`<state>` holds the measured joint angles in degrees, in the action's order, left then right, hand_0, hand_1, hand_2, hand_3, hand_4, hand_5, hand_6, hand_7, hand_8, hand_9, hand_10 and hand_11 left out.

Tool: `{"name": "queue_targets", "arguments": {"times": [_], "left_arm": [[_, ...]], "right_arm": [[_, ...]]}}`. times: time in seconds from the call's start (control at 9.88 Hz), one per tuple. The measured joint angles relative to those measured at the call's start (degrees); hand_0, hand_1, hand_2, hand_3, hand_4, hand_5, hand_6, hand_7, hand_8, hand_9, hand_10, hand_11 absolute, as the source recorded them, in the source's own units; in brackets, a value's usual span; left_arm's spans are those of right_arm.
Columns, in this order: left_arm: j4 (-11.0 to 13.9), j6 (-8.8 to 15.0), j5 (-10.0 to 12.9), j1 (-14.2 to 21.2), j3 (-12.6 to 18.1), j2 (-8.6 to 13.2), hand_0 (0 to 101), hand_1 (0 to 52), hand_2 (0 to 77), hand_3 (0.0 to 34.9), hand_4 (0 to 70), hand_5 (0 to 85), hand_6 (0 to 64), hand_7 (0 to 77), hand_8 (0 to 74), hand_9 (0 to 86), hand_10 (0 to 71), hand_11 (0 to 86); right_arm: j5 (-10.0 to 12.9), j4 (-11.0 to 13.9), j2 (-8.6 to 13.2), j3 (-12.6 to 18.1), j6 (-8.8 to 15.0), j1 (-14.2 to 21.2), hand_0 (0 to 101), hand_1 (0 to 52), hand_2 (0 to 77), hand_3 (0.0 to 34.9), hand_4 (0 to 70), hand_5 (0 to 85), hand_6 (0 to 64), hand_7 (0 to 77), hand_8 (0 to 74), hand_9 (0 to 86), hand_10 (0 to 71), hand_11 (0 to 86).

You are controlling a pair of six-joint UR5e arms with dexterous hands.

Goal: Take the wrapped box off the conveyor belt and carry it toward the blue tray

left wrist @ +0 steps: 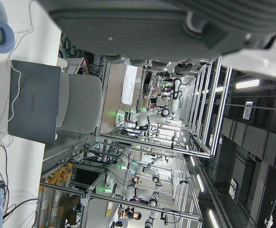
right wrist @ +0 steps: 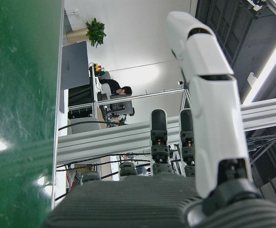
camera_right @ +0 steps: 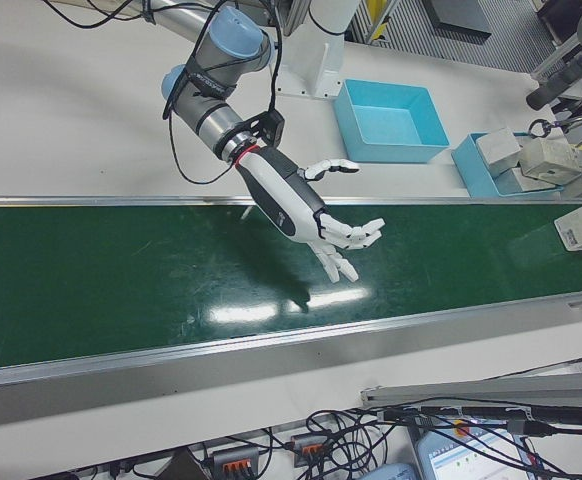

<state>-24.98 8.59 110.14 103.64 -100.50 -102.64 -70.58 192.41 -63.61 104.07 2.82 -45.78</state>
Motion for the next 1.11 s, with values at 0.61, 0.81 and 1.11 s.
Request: {"name": "queue_targets", "arguments": {"times": [0.61,0.81,1.11], "left_arm": [[0.0,0.0,0.0,0.0,0.0,0.0,0,0.0,1.1,0.0,0.0,1.1,0.0,0.5,0.5,0.0,0.5,0.0],[0.0,0.0,0.0,0.0,0.0,0.0,0,0.0,1.1,0.0,0.0,1.1,0.0,0.5,0.5,0.0,0.5,0.0],[0.0,0.0,0.0,0.0,0.0,0.0,0,0.0,1.1,0.0,0.0,1.1,0.0,0.5,0.5,0.0,0.0,0.0]], "right_arm": [[-0.2,15.5,0.2,7.2,3.2,-2.9,55,23.5,28.9,12.1,20.7,34.4,8.2,27.8,0.5,6.5,0.0,1.1],[-0.1,17.6,0.1,7.9,3.3,-2.9,53,23.5,28.4,9.7,14.2,31.1,6.0,24.5,0.5,6.5,0.0,1.1],[0.0,12.3,-1.4,7.7,3.4,-2.9,50,20.2,26.2,8.4,7.6,28.9,3.3,21.3,0.0,4.9,0.0,1.1]]}}
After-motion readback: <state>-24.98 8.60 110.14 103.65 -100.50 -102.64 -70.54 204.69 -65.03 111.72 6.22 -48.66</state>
